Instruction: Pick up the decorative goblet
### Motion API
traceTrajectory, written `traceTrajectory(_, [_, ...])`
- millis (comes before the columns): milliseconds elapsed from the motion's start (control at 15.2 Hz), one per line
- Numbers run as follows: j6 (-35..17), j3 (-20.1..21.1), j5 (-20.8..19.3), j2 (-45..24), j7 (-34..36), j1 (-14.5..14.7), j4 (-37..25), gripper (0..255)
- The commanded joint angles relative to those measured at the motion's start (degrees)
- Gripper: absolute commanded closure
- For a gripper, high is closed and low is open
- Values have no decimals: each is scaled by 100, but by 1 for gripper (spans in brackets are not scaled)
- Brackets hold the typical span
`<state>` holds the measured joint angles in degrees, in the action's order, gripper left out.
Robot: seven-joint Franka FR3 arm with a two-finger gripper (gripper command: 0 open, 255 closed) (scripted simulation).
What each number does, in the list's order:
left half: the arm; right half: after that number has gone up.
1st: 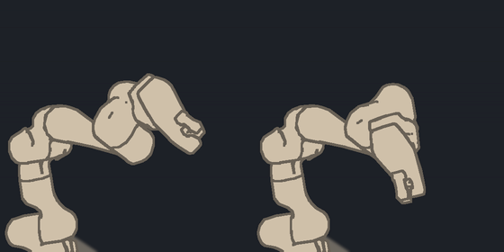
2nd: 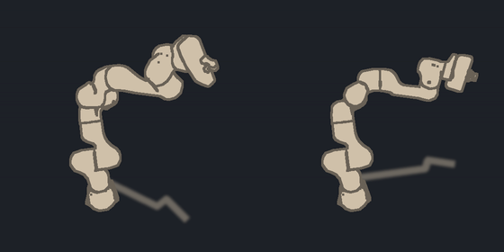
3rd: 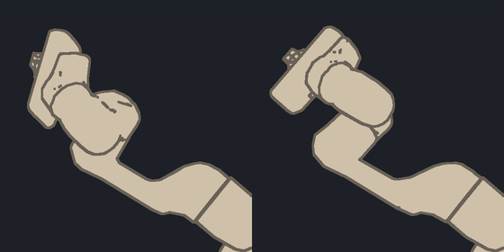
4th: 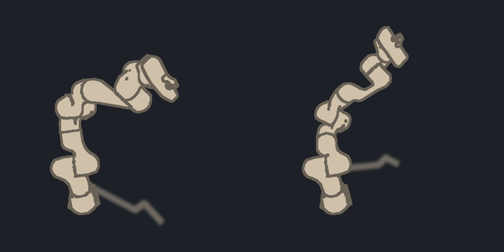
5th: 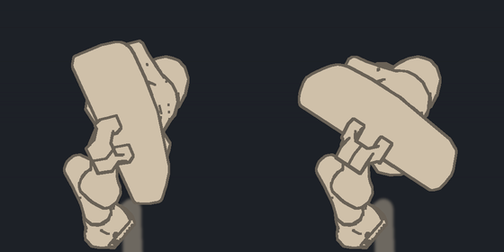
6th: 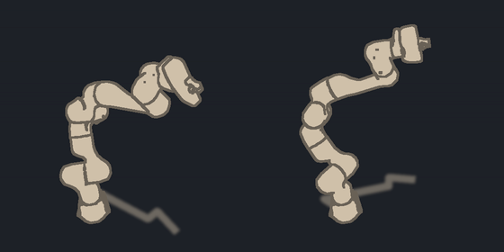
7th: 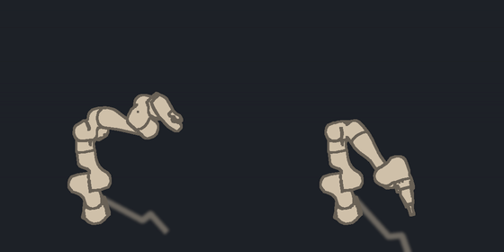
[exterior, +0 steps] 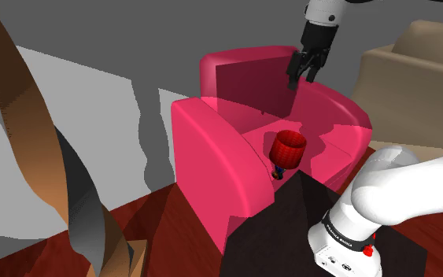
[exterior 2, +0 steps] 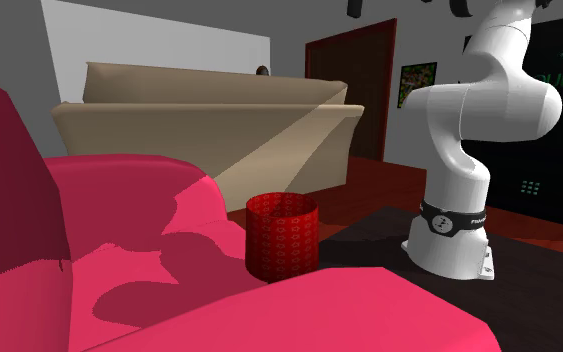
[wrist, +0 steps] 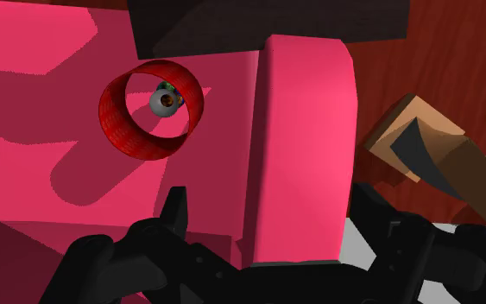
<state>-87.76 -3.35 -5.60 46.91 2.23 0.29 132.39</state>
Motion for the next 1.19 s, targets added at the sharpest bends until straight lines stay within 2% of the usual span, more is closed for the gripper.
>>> traceTrajectory(0, [0, 0, 0, 0, 0, 0, 0, 0])
traceTrajectory(594, [-1489, -743, -368, 113, -759, -87, 1630, 0])
traceTrajectory(1122, [-3076, -1548, -784, -516, -1483, -215, 2632, 0])
